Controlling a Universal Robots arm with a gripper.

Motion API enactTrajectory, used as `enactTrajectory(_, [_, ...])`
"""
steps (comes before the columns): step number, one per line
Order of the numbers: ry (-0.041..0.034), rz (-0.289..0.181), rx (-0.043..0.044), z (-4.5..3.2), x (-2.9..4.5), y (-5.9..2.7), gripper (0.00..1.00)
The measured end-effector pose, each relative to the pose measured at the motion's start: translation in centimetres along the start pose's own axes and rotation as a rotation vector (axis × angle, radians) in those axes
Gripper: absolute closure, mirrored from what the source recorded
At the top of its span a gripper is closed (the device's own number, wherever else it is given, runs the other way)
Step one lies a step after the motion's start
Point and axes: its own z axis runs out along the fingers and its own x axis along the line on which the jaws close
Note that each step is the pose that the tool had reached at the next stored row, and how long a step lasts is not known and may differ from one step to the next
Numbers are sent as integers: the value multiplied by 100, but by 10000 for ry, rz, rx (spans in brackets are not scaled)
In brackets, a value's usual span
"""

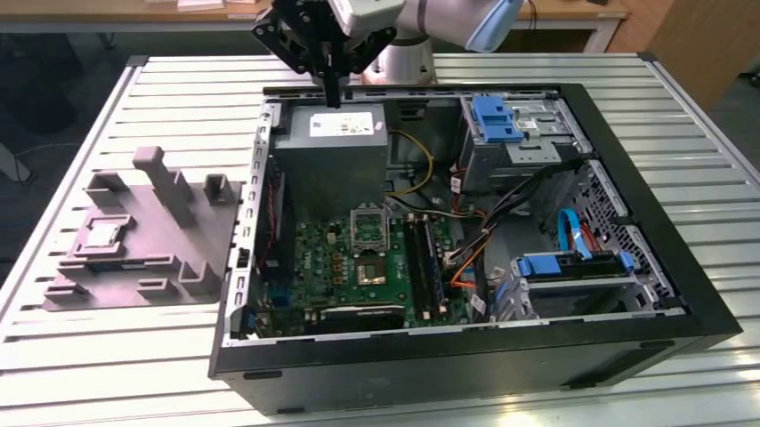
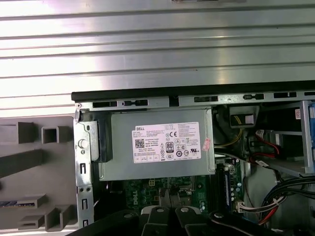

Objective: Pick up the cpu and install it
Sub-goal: 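Reach for the cpu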

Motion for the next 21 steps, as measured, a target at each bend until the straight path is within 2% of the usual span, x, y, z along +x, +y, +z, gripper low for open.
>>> enactTrajectory(12, [0, 0, 0, -3, 178, -14, 89])
enactTrajectory(21, [0, 0, 0, -3, 194, -15, 89])
